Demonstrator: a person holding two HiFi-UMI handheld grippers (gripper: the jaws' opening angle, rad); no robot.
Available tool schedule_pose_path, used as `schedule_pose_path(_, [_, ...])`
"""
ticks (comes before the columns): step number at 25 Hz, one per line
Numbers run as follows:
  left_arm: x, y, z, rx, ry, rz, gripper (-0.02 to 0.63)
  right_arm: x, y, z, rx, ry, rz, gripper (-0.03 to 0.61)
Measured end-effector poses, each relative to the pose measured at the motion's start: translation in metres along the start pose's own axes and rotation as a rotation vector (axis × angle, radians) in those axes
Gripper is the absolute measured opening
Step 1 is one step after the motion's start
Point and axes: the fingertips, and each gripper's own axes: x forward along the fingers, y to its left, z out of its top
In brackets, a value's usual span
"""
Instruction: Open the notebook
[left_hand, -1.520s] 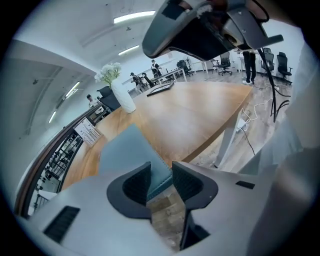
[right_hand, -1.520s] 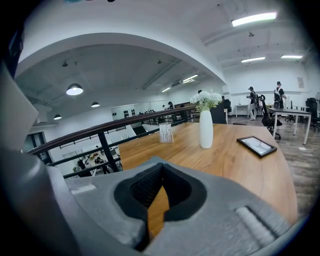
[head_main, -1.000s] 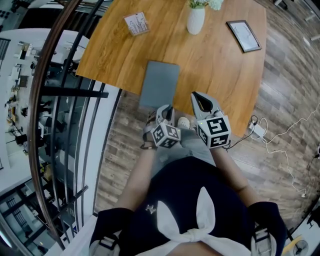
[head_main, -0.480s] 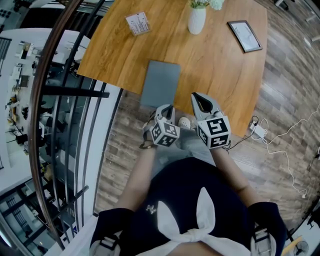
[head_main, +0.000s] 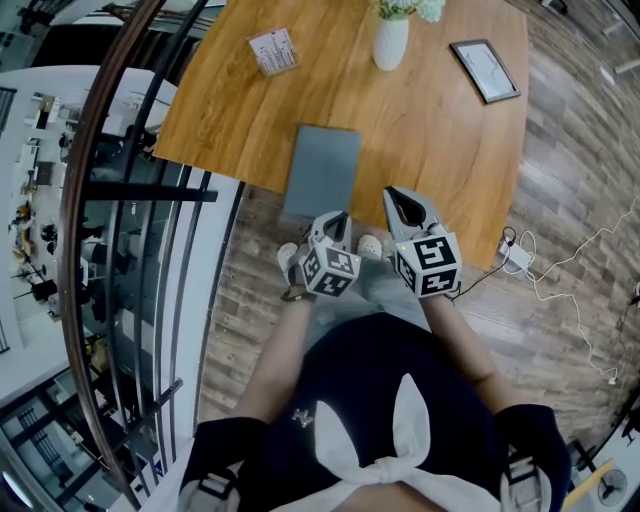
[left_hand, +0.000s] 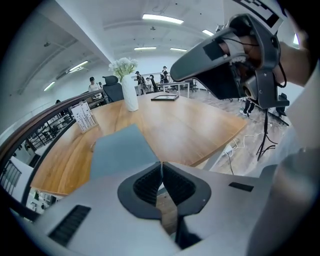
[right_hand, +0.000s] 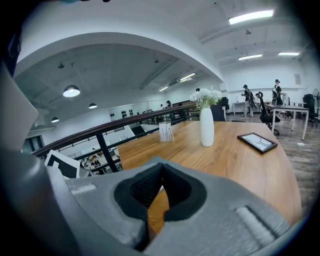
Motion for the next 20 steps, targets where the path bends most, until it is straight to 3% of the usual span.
schedule_pose_path(7, [-0.011, 0.005, 0.005, 0.009, -0.027, -0.036, 0.026, -0.001, -0.001, 0.002, 0.018, -0.001, -0.044, -0.002])
schedule_pose_path(20, [-0.029, 0.016, 0.018, -0.045, -0.06, -0.122, 0.025, 0.002, 0.009, 0.011, 0.06, -0.021, -0.104, -0.002])
